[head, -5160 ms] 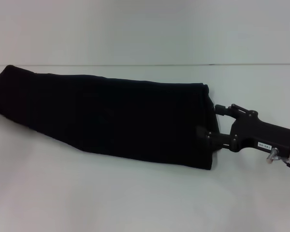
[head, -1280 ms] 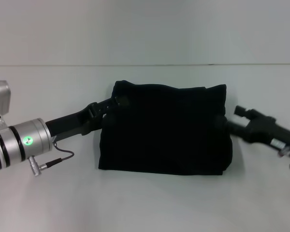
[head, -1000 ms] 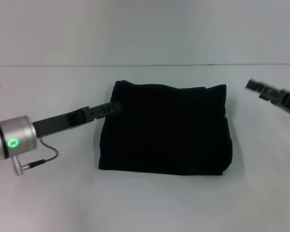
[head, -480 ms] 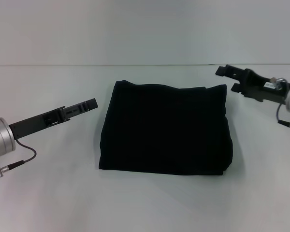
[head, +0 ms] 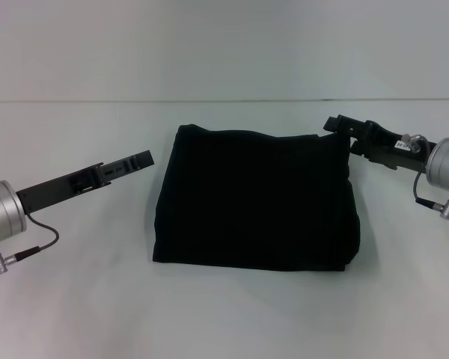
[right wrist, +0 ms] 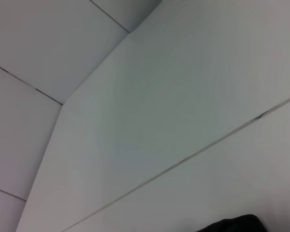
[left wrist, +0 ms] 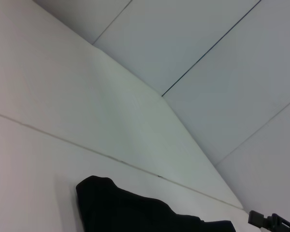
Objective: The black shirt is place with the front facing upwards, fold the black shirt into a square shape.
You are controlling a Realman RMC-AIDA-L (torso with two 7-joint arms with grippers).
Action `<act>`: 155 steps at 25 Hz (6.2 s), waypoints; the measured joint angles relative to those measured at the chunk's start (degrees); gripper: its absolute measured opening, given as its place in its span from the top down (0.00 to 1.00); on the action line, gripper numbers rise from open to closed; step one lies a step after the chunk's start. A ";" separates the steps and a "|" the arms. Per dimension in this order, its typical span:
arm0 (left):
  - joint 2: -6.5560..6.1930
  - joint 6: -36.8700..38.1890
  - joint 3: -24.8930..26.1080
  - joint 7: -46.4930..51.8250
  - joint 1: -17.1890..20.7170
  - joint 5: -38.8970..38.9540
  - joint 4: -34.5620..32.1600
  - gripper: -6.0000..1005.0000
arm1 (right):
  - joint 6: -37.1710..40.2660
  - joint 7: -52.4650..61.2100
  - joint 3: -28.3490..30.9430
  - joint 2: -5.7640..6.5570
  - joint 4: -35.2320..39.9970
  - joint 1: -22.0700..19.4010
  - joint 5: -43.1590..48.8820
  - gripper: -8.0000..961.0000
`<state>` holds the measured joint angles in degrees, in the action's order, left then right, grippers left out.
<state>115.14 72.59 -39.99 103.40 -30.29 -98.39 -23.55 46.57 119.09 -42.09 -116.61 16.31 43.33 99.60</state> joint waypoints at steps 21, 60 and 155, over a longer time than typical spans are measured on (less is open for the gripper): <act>0.26 0.10 -0.06 0.57 -0.30 0.31 0.00 0.06 | -0.60 -6.44 0.33 -1.08 1.28 -0.61 -0.16 0.67; 0.35 0.10 -0.09 0.66 -0.35 -0.16 -0.01 0.07 | -6.26 -14.67 0.54 -2.24 5.06 -1.32 -4.52 0.92; 2.98 -17.70 -5.79 30.80 -13.22 -17.30 4.69 0.15 | 33.66 -64.75 1.31 -2.92 9.53 -21.52 6.07 0.15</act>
<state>118.12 54.89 -45.77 134.20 -43.51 -115.69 -18.86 80.23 54.34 -40.77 -119.53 25.84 21.82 105.67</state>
